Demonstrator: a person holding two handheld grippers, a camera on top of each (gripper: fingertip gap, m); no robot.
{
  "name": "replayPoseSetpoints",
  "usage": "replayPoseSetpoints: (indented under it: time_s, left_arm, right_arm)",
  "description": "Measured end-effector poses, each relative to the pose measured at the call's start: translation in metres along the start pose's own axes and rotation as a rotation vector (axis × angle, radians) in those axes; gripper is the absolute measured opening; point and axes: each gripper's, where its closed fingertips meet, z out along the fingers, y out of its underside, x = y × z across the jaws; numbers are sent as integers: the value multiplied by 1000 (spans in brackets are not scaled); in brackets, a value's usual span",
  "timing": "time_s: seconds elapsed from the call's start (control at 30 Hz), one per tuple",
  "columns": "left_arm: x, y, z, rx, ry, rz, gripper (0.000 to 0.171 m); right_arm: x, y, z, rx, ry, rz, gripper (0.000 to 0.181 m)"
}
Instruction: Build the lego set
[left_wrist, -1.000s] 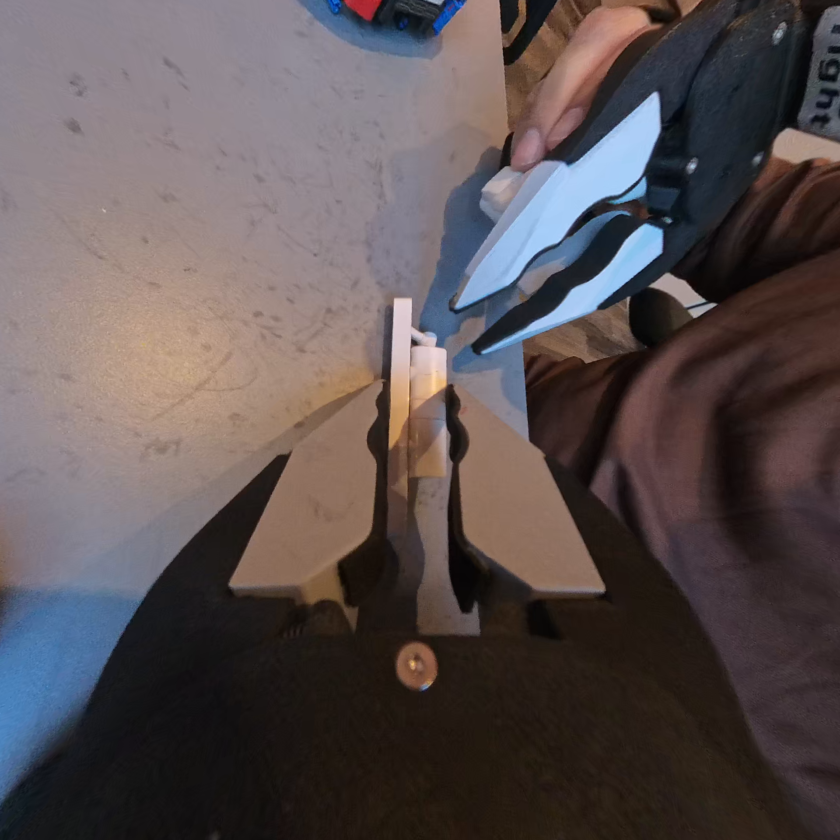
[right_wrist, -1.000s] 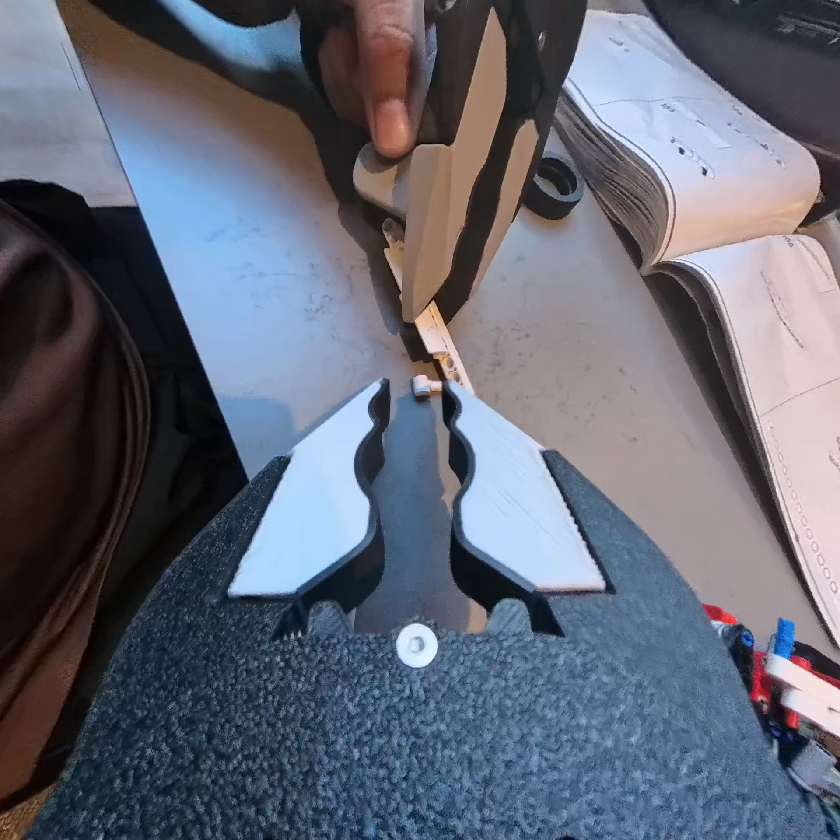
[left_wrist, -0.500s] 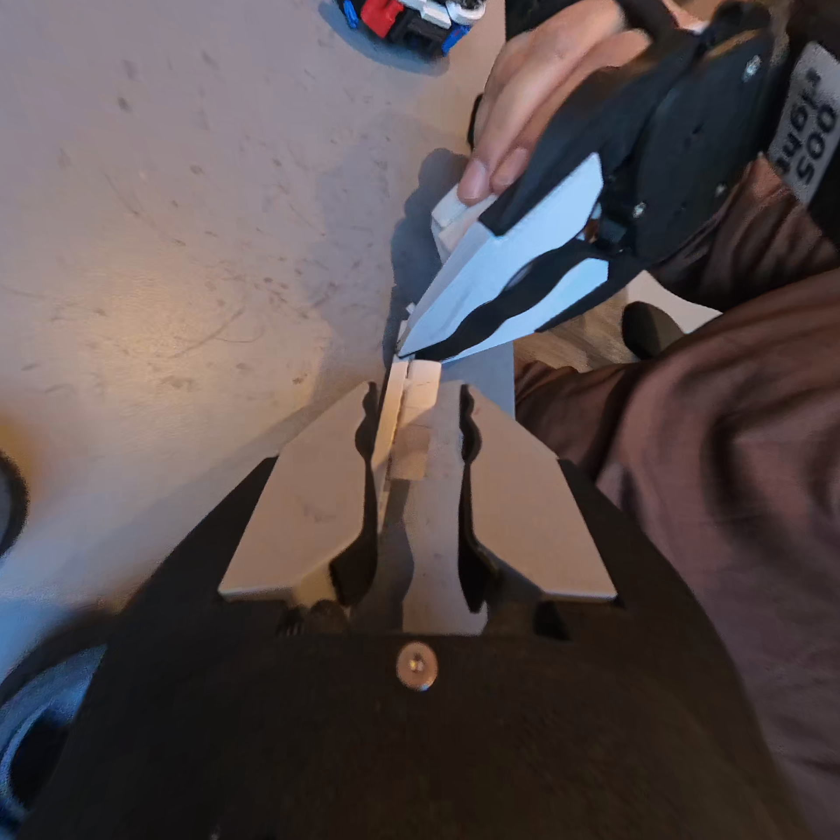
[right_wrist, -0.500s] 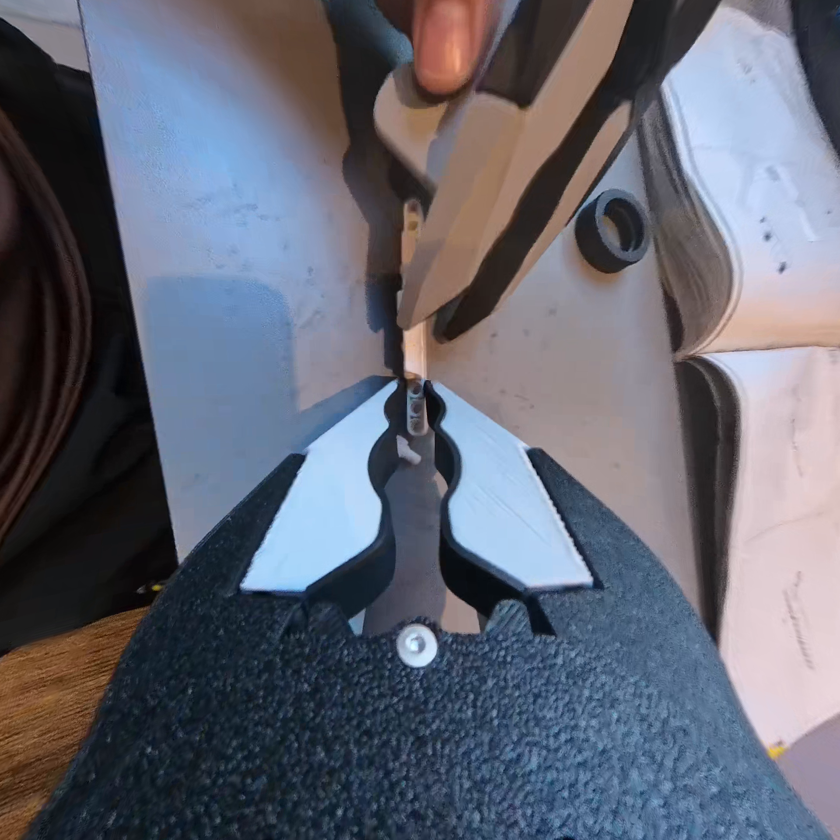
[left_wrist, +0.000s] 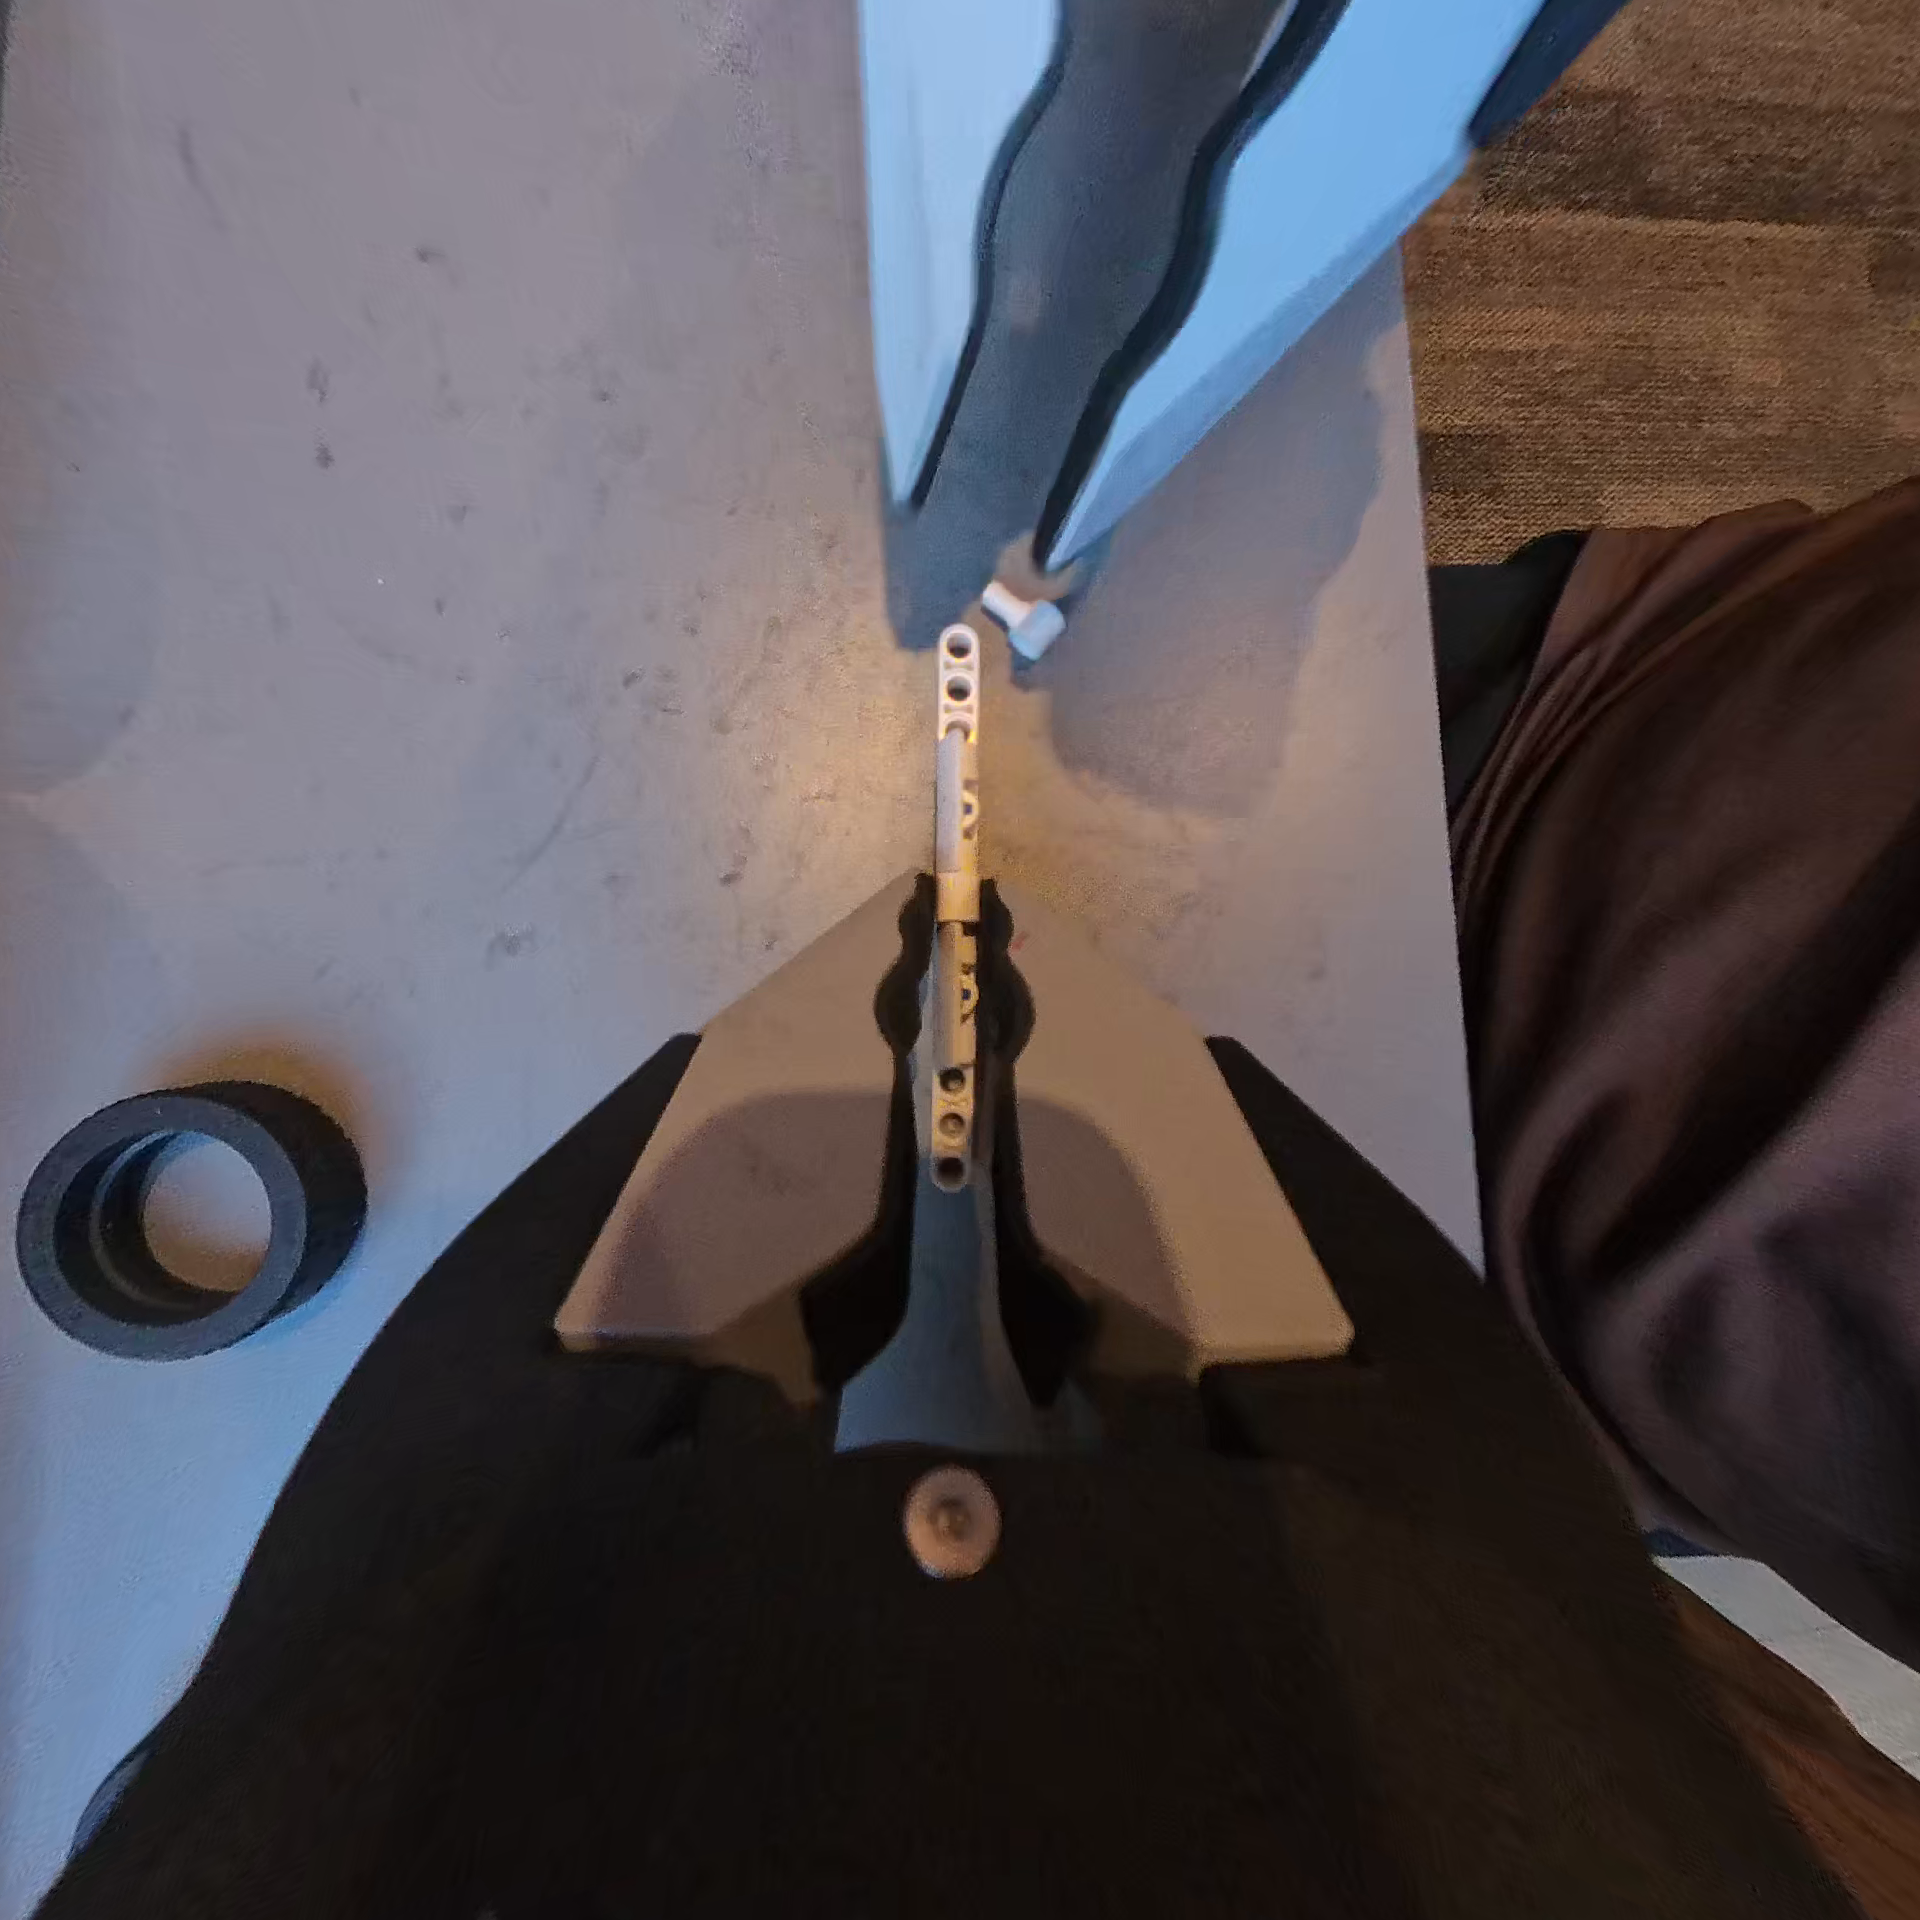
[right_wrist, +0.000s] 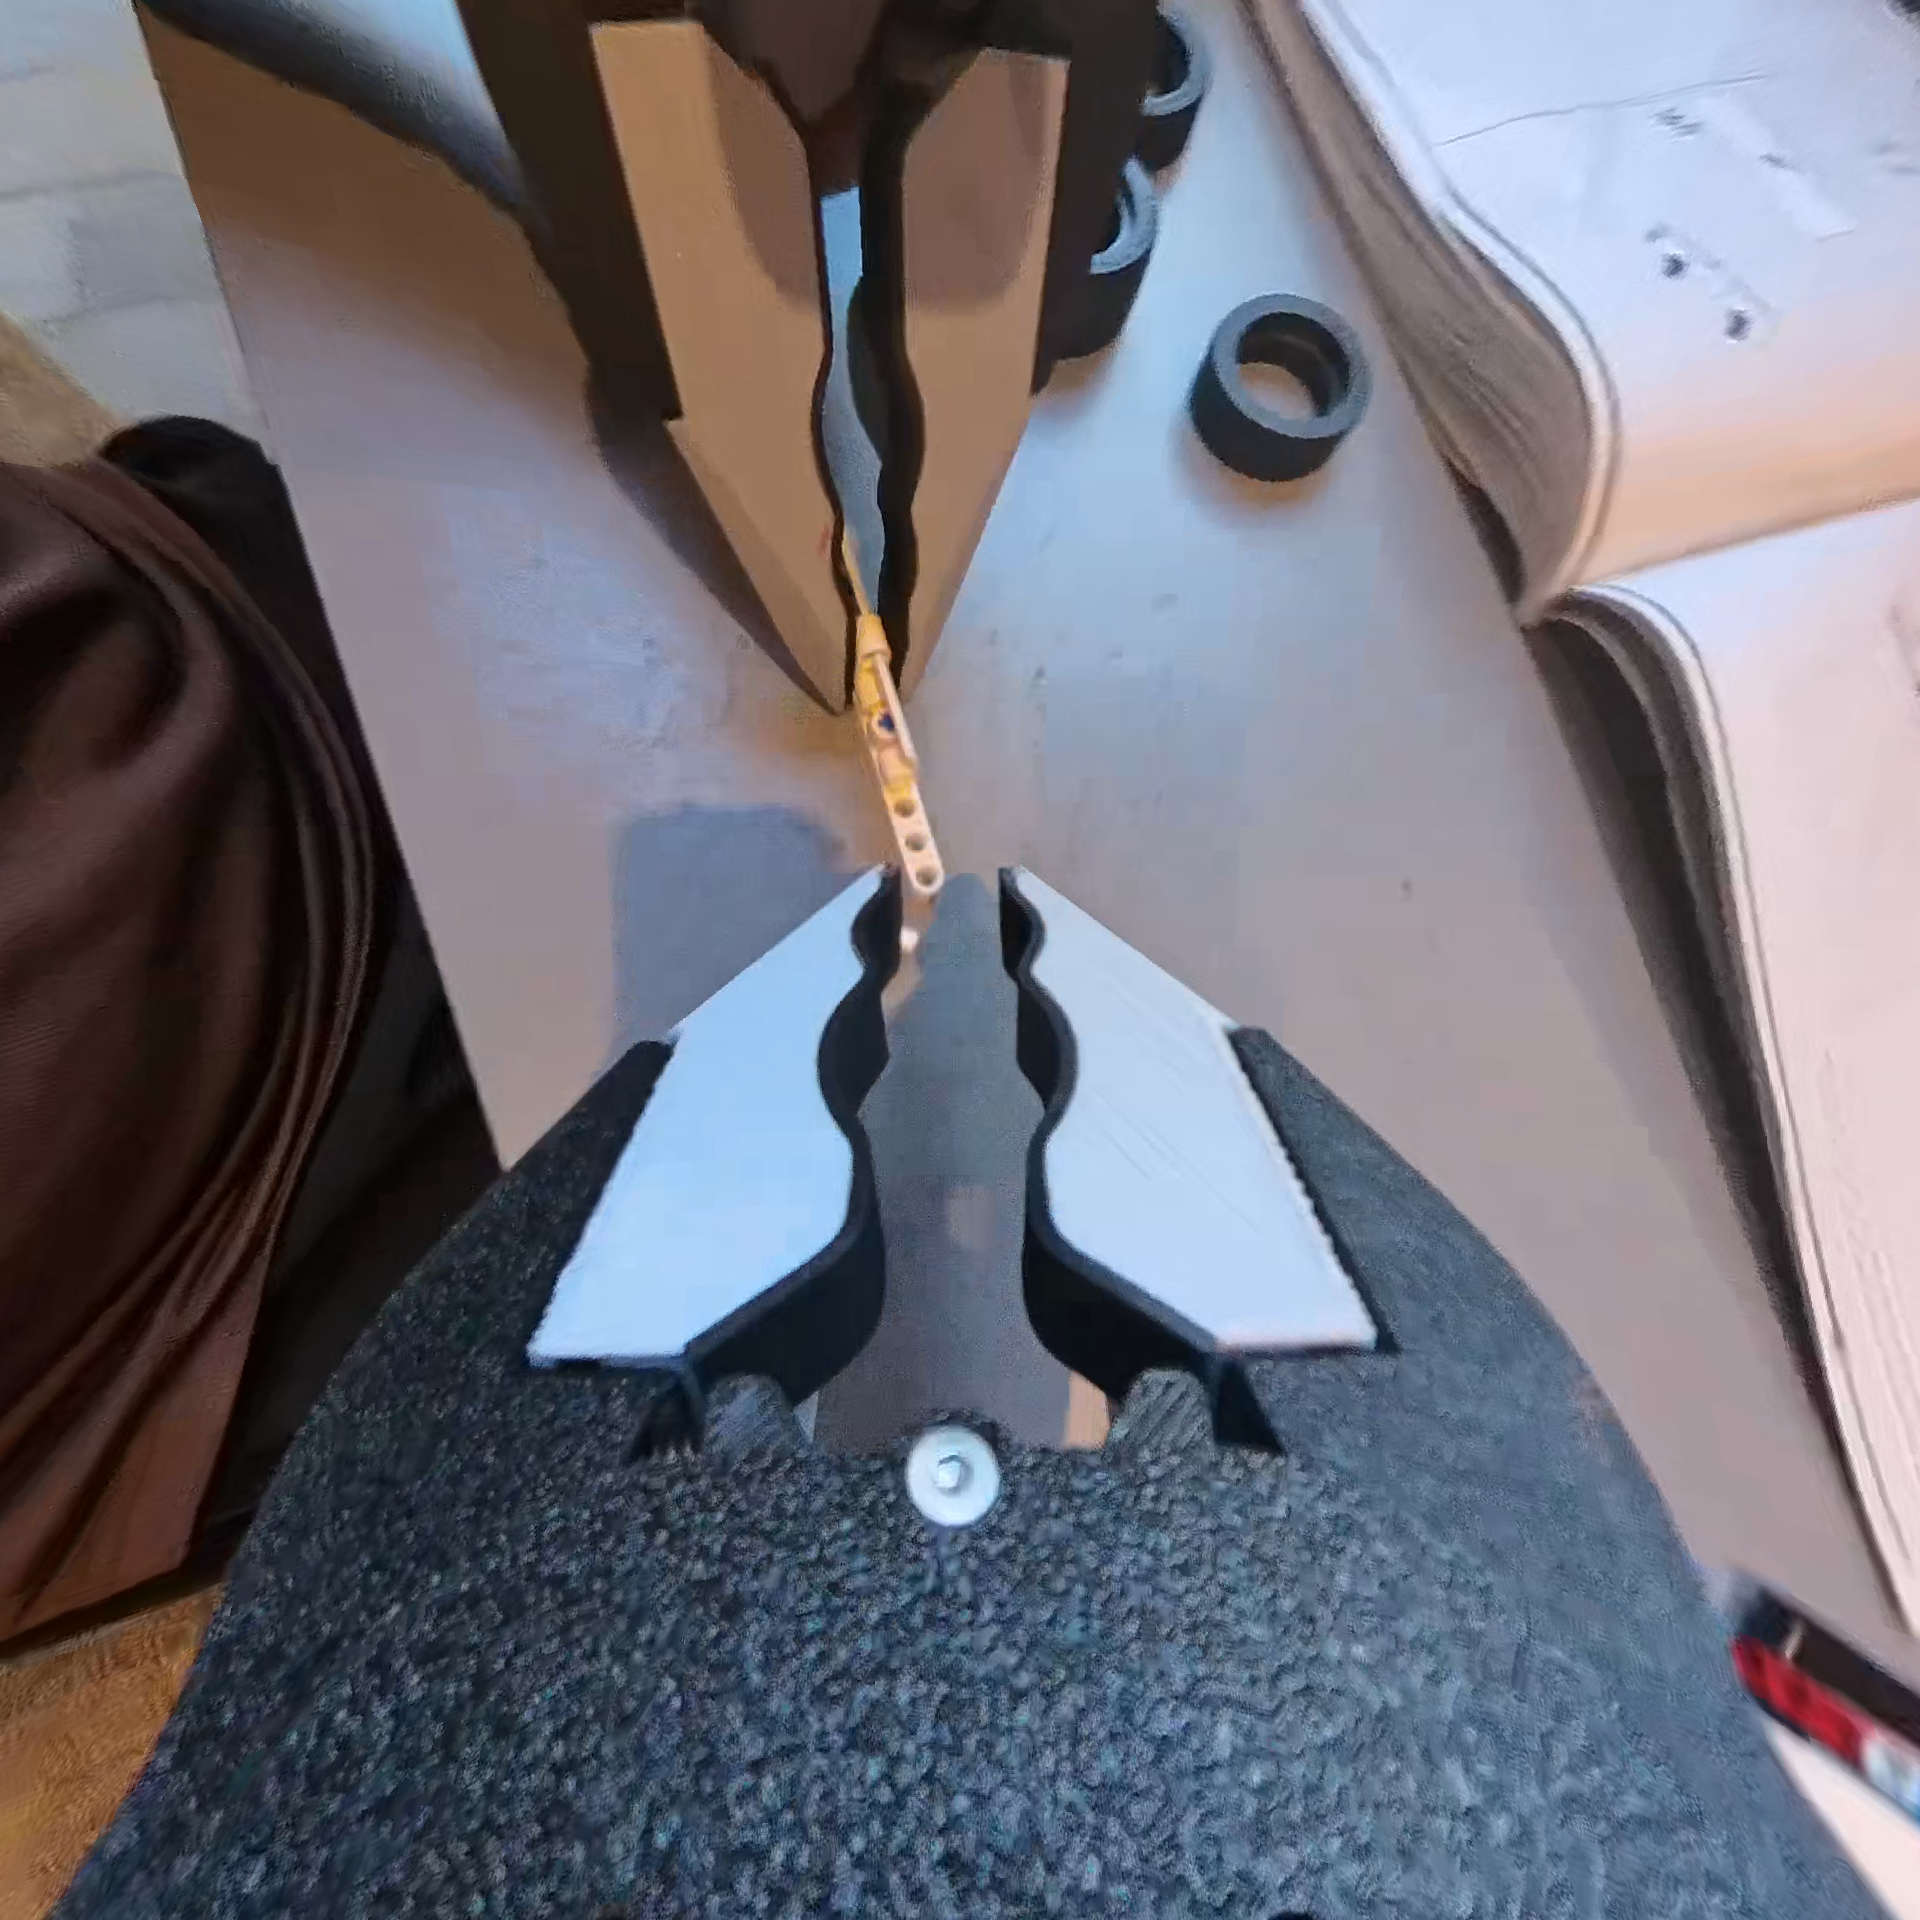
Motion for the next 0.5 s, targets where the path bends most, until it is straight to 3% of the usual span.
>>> replayPoseSetpoints:
  time_s: [0.03, 0.27, 0.5]
  left_arm:
    - [0, 0, 0, 3, 1, 7, 5]
    - [-1, -4, 1, 12, -11, 17, 17]
    - [-1, -9, -22, 70, -112, 36, 25]
  right_arm:
    - [-1, 3, -7, 8, 14, 19, 18]
    - [-17, 12, -1, -33, 123, 5, 18]
    - [-18, 17, 14, -44, 111, 23, 14]
